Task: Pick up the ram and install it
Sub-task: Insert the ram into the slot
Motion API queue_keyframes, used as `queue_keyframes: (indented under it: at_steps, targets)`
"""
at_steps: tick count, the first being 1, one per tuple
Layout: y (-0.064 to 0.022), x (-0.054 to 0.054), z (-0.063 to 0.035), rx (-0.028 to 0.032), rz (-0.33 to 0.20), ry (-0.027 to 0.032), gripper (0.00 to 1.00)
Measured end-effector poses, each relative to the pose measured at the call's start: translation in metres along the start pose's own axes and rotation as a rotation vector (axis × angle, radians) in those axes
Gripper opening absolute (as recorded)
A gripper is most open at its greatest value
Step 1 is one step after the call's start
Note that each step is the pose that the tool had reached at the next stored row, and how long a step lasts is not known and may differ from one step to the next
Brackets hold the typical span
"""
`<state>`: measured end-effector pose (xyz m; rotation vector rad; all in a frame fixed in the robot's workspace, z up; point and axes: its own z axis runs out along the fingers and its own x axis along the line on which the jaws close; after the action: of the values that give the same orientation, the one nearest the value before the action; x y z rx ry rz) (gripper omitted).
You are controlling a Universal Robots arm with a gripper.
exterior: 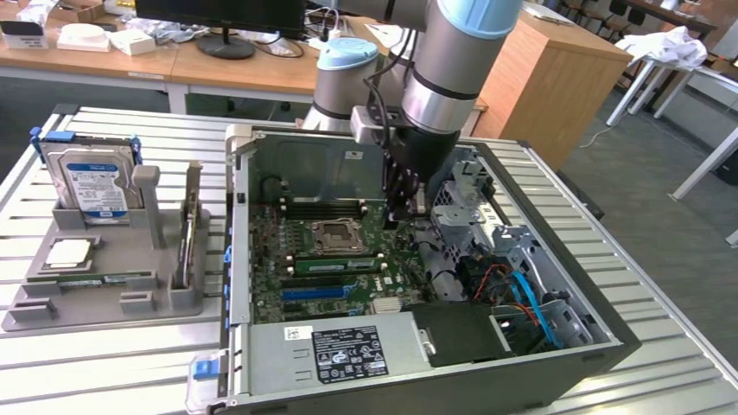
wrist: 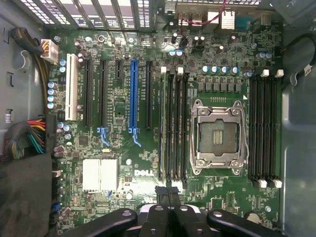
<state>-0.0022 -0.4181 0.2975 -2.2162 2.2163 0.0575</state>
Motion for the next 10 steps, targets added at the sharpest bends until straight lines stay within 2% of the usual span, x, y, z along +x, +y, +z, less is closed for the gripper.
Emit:
queue_keyframes:
  at_steps: [10]
  targets:
    - [-0.0001, 0.0001, 0.0047, 0.0001, 0.000, -0.0001, 0.10]
